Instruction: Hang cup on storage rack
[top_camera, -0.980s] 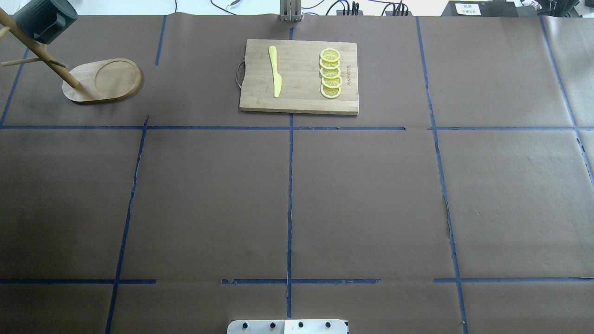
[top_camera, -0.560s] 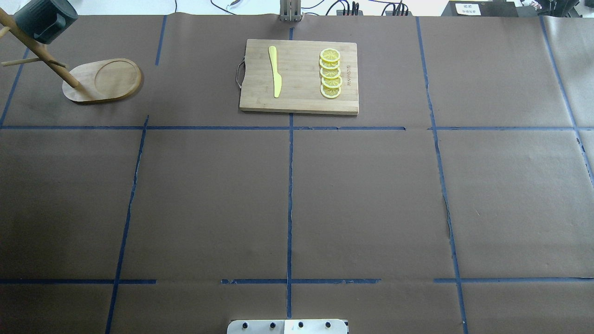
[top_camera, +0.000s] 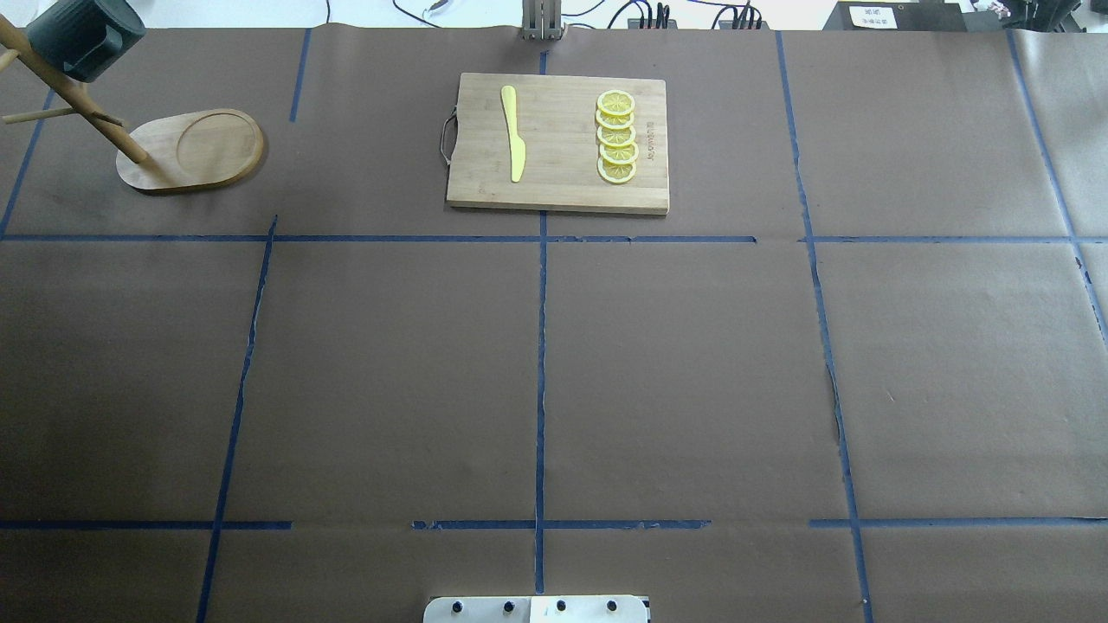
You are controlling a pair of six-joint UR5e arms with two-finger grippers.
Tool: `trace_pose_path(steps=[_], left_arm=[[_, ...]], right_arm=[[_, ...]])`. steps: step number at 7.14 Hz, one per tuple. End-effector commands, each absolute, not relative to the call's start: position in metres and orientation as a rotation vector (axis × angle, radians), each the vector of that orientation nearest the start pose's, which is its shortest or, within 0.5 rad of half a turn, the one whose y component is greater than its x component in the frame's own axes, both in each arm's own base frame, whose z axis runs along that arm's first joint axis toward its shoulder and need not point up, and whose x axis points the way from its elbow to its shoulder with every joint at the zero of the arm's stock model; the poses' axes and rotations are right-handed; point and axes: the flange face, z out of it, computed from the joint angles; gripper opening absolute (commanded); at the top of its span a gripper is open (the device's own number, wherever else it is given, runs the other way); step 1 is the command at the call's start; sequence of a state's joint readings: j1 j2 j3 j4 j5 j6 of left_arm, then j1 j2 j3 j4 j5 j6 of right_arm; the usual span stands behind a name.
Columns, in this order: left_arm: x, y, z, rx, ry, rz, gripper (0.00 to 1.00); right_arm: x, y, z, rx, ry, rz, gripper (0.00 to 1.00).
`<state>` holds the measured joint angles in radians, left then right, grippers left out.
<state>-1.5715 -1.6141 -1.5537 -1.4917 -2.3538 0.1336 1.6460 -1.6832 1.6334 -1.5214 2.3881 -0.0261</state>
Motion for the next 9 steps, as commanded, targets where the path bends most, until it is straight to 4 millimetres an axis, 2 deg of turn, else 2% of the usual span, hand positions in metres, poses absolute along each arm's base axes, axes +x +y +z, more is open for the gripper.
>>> trace_pose_path(steps=[1, 9], left_arm=[[-0.0633, -0.5051, 0.6484, 0.000, 0.781, 0.107, 1.00], [-0.0633, -0.5035, 0.6565, -0.014, 0.782, 0.101, 1.00]], right_arm=[[0.0939, -0.4391, 0.6706, 0.046, -0.816, 0.044, 1.00], [0.0953, -0.4386, 0.6722, 0.045, -0.815, 0.047, 1.00]])
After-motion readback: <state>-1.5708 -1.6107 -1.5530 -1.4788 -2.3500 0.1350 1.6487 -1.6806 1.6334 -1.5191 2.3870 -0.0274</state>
